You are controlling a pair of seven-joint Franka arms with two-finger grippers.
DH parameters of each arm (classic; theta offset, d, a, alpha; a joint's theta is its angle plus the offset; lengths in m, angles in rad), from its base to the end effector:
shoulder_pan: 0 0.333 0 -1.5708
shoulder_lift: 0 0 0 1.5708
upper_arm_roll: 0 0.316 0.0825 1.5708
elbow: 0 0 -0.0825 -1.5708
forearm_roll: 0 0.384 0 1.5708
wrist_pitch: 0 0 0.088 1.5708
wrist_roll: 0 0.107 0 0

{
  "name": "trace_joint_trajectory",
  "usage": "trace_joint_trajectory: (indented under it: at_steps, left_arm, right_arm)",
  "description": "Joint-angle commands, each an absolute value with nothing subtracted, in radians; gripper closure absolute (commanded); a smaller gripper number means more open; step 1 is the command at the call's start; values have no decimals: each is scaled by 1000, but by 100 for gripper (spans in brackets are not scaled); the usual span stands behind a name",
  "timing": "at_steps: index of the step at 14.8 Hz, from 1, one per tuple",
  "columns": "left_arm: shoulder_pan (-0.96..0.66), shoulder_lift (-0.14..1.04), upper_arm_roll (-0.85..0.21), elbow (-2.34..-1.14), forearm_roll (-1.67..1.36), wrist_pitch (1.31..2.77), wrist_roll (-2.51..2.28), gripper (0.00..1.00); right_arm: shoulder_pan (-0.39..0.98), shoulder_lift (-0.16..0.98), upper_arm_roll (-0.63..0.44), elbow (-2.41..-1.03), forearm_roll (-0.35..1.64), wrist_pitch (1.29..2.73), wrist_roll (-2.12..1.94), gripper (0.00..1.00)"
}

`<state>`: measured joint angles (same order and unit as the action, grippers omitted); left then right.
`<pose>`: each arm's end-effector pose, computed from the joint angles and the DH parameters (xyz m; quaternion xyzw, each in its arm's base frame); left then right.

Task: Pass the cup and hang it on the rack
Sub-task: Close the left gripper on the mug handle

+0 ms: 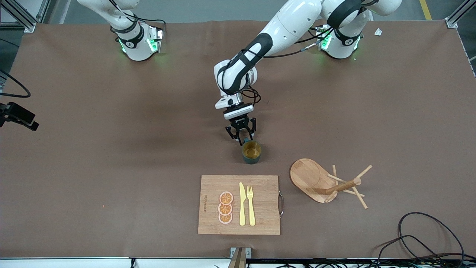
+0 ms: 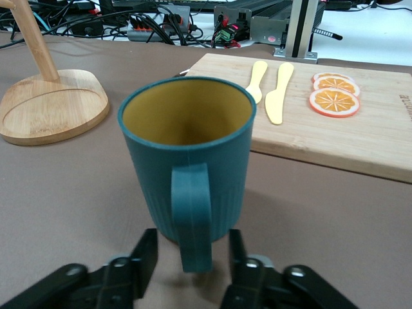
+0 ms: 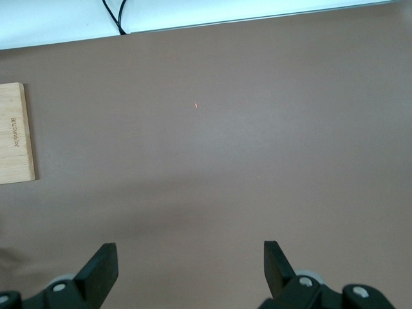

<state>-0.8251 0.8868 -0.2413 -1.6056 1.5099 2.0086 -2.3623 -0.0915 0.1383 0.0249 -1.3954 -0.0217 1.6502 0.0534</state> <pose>0.3899 -0.5462 0.1132 -0.8627 -0.1420 -0.4784 0.0815 0.6042 -0.0437 0.6353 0.9965 -0.0598 0.0582 0.0095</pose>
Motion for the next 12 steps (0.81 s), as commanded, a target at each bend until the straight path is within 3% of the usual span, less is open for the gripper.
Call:
trace_joint_trajectory:
  at_steps: [1, 6, 8, 12]
  left_arm:
    - [-821, 888, -238, -1597, 1536, 2034, -2358, 65]
    - [-821, 888, -239, -1563, 1520, 2033, -2292, 94]
    - [-822, 885, -241, -1537, 1471, 2034, -2258, 99]
    - [-822, 868, -253, -1372, 1202, 2101, -2094, 99]
  right_arm:
    - [-92, 123, 35, -1402, -34, 1637, 64, 0]
    - [-92, 123, 35, -1399, -29, 1623, 61, 0]
    - [-92, 123, 35, -1399, -28, 1623, 61, 0]
    - [-92, 123, 37, -1399, -26, 1623, 61, 0]
